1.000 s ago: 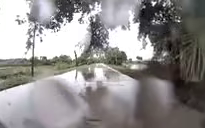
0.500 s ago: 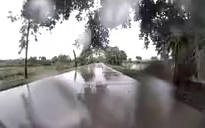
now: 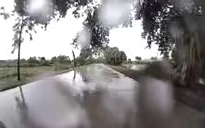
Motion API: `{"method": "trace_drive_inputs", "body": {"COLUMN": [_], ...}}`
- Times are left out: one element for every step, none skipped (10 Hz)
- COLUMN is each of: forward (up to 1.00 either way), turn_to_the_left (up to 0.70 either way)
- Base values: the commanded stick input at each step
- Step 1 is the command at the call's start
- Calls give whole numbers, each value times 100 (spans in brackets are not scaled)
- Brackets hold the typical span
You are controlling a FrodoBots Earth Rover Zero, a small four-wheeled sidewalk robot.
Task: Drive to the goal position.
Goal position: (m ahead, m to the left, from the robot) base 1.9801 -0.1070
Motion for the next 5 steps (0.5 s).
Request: {"method": "trace_drive_inputs", "body": {"forward": [85, 85, 85, 85, 85], "turn_to_the_left": [0, 0, 0, 0, 0]}}
